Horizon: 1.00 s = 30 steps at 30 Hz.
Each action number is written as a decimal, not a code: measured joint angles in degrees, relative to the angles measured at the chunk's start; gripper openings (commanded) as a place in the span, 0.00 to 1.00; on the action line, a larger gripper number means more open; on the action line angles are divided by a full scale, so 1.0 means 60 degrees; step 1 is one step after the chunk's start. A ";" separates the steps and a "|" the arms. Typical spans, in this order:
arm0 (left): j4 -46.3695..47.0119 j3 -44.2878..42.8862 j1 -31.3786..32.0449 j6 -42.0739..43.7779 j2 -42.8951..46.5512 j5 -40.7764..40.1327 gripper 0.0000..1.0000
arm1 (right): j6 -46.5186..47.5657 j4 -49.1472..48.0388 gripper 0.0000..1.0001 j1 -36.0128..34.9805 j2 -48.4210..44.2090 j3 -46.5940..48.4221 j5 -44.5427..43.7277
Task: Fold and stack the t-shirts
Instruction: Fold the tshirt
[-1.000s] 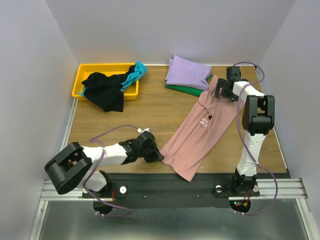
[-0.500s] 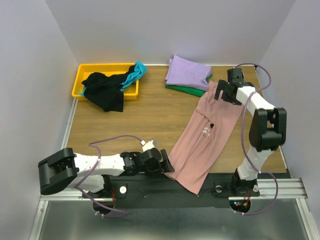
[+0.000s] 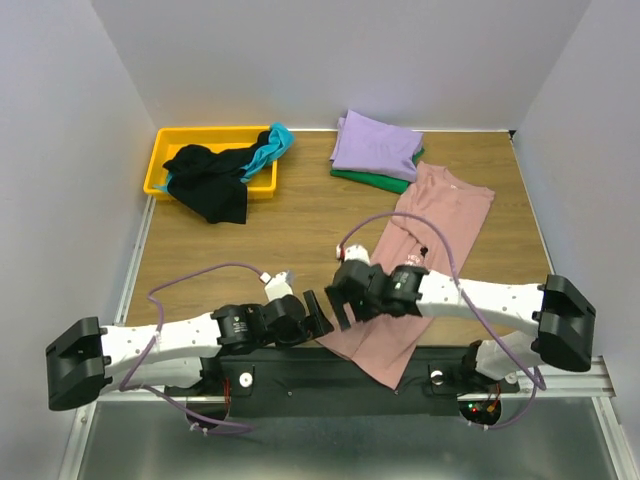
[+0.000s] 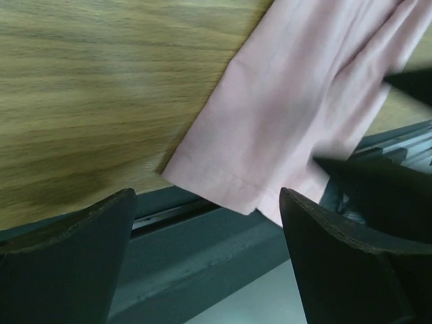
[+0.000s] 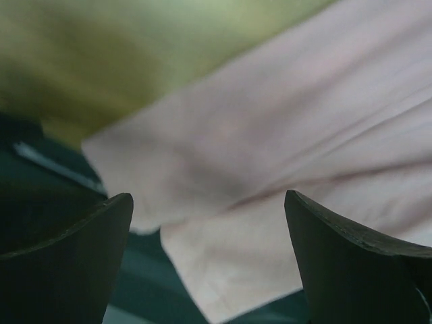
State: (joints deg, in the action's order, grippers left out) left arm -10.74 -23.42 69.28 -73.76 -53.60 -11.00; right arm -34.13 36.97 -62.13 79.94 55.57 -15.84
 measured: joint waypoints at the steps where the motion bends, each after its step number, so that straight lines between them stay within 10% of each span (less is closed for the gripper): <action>1: 0.0047 0.0051 0.0000 0.0087 -0.0058 0.0029 0.98 | -0.0248 0.0291 1.00 -0.0667 0.0000 -0.0091 0.0025; 15: 0.1224 -0.0178 0.0000 0.0656 -0.1851 0.0233 0.79 | -0.1858 0.2040 0.95 -0.4029 -0.0350 -0.0969 0.0973; 28: 0.1745 -0.0645 -0.0135 0.0667 -0.3275 0.0284 0.28 | -0.2208 0.1967 0.55 -0.4080 0.0113 -0.2102 0.1078; 30: 0.1756 -0.0681 -0.0142 0.0703 -0.3370 0.0306 0.08 | -0.2218 0.1876 0.31 -0.4087 0.0120 -0.2113 0.1173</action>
State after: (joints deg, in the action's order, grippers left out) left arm -0.21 -27.51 68.42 -69.54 -73.82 -9.17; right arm -47.44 48.23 -86.65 80.66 42.89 -8.80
